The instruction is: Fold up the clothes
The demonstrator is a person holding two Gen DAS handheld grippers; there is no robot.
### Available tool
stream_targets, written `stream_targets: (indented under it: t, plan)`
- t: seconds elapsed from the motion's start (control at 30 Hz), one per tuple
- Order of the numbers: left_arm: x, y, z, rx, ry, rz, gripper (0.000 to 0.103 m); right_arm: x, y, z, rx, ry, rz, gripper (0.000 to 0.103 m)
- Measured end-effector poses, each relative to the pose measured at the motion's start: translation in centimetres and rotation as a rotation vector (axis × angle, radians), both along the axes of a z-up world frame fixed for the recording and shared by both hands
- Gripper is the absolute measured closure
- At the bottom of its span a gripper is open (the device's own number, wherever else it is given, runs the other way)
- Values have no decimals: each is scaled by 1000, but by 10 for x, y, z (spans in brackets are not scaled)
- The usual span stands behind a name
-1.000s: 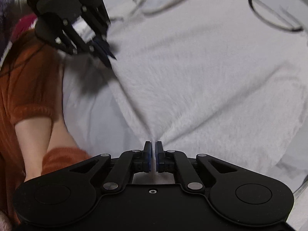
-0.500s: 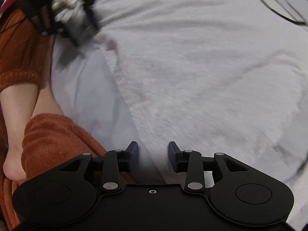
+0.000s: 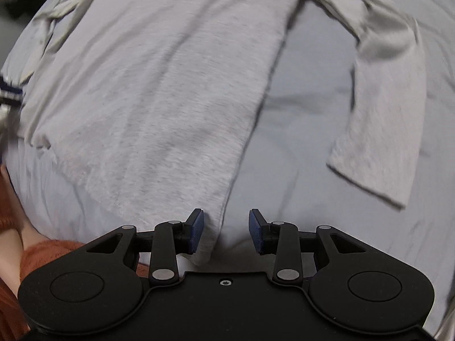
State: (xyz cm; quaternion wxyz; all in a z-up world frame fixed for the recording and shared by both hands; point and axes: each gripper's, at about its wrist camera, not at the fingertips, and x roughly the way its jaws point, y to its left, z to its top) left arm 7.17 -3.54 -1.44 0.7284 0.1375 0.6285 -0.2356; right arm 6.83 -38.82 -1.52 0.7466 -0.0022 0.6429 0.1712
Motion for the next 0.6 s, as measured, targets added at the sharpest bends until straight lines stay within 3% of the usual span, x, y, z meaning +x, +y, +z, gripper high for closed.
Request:
stream_targets:
  t: [0.27, 0.37, 0.43, 0.5, 0.6]
  plan:
    - [-6, 2, -8, -37, 26, 9, 64, -5, -22, -14, 103, 45, -122, 69]
    - [-10, 1, -7, -59, 50, -17, 74, -9, -17, -19, 190, 90, -104, 70]
    - [-11, -1, -6, -42, 47, -27, 91, -11, -11, -22, 191, 102, -75, 91]
    - [-11, 0, -3, -18, 51, -22, 98, -15, -1, -23, 159, 99, -34, 95]
    - [-10, 9, 7, -17, 65, 14, 99, -16, 2, -14, 146, 93, -15, 97]
